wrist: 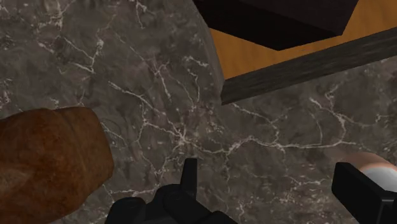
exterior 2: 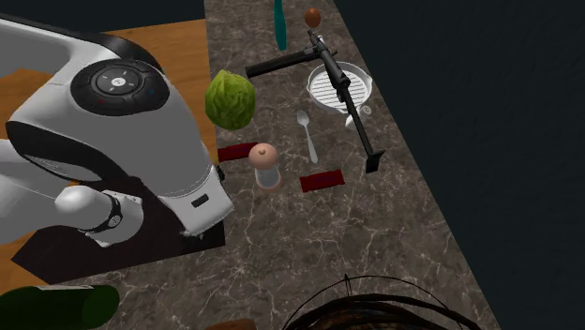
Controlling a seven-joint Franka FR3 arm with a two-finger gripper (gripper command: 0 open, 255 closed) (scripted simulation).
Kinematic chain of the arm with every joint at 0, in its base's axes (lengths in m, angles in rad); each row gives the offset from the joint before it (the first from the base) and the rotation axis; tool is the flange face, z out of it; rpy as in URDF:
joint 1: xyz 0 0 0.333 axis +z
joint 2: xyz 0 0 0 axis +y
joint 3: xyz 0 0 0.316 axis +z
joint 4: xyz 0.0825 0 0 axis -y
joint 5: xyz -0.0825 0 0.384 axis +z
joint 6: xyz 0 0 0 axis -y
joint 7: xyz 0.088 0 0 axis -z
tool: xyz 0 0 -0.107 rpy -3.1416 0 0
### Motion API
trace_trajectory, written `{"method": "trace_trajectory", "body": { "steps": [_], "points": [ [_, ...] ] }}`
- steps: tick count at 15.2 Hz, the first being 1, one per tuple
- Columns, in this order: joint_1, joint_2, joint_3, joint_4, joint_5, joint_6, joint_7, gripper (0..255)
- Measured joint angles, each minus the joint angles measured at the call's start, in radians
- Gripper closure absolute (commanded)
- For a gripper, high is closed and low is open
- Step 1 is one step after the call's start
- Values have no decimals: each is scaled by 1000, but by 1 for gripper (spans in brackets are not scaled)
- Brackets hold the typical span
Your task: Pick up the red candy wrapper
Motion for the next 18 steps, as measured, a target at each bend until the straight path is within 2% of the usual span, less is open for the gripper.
{"method": "trace_trajectory", "body": {
  "steps": [4,10,18],
  "points": [
    [17,130,43,72,-15,61,36,0],
    [46,331,94,240,-71,132,98,0],
    [120,627,133,495,-173,124,160,0]
  ]
}}
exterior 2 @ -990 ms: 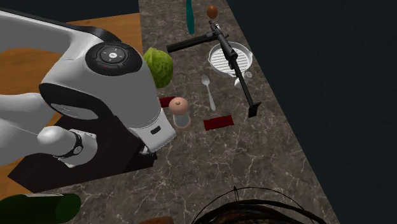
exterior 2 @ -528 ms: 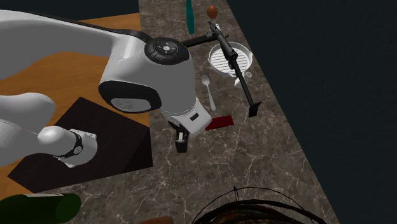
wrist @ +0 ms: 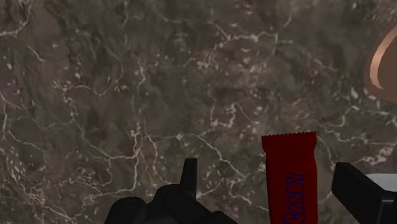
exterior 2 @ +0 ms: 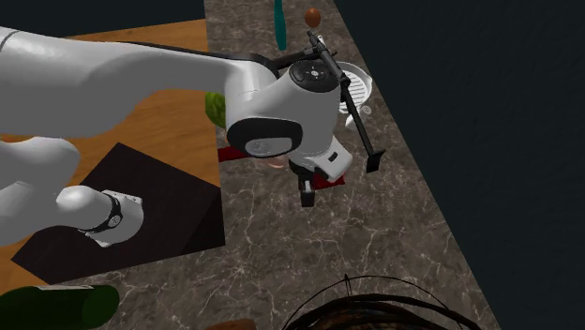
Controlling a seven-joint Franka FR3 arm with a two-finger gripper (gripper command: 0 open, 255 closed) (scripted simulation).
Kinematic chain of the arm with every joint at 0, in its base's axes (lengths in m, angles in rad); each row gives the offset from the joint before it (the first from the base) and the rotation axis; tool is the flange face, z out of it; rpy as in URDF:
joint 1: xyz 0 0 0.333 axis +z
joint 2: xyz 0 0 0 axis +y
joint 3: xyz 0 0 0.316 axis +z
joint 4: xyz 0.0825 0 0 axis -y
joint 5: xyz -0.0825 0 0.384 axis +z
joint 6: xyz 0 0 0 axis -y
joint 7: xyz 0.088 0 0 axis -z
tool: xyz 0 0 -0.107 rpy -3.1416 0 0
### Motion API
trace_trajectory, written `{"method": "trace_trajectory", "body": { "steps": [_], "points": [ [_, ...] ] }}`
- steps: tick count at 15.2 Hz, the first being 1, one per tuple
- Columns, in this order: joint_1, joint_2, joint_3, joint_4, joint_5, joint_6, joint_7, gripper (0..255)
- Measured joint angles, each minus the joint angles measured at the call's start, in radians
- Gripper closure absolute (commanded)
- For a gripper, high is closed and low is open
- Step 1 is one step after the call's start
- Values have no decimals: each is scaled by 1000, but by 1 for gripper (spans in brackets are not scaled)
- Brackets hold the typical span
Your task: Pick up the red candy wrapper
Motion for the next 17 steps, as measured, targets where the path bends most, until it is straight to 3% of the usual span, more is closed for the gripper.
{"method": "trace_trajectory", "body": {
  "steps": [6,14,15,17],
  "points": [
    [93,229,4,253,-76,-32,36,0],
    [104,286,-7,239,-99,37,50,0],
    [104,288,-7,236,-100,41,51,255],
    [104,290,-7,235,-101,45,52,255]
  ]
}}
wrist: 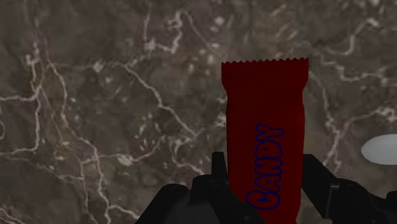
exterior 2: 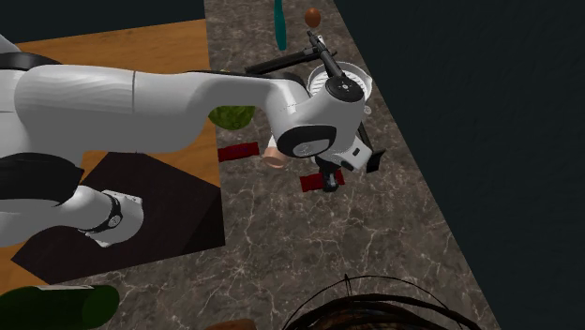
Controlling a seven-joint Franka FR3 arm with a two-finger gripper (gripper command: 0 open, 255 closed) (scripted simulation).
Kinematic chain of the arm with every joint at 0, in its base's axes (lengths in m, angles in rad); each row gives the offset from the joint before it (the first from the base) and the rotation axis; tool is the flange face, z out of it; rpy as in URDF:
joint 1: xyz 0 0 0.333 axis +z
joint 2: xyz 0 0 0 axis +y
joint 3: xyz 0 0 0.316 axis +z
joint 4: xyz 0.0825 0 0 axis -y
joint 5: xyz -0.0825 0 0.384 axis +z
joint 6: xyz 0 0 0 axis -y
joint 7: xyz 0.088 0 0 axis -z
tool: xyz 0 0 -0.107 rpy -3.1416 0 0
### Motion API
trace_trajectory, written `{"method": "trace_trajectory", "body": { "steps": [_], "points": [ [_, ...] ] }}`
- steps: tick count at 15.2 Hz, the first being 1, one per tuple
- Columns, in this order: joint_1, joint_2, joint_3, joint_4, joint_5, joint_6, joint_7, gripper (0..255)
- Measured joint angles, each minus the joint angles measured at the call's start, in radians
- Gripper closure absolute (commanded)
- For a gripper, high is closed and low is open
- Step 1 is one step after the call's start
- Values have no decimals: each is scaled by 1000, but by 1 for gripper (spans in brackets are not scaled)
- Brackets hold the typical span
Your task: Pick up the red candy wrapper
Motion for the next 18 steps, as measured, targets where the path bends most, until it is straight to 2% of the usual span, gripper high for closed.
{"method": "trace_trajectory", "body": {
  "steps": [9,18],
  "points": [
    [0,-1,0,3,1,-4,0,255],
    [-1,-38,10,61,19,-96,-19,255]
  ]
}}
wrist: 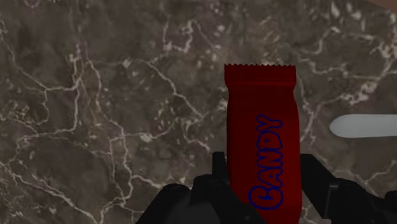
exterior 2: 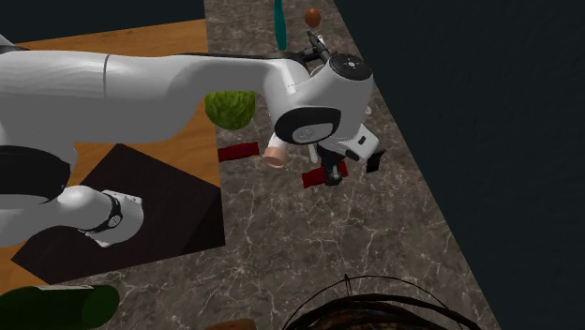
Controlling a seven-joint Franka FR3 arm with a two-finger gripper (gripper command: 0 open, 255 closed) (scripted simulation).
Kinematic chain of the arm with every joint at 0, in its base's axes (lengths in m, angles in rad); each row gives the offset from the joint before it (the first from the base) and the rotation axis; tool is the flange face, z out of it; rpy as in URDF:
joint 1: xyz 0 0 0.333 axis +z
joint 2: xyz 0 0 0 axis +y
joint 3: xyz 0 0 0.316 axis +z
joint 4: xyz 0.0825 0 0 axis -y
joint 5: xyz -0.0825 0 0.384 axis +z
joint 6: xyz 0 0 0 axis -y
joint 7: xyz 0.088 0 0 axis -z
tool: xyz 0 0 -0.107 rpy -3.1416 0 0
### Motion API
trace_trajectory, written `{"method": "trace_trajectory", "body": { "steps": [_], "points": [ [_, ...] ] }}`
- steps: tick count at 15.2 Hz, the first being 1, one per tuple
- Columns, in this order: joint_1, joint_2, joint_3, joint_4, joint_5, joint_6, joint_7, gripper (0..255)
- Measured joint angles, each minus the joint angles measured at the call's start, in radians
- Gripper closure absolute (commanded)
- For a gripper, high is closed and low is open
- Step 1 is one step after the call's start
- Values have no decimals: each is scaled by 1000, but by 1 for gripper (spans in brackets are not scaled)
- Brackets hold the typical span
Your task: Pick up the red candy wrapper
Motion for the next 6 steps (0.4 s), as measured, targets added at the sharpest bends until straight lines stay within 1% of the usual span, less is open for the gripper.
{"method": "trace_trajectory", "body": {
  "steps": [6],
  "points": [
    [3,-15,5,53,9,-66,-11,255]
  ]
}}
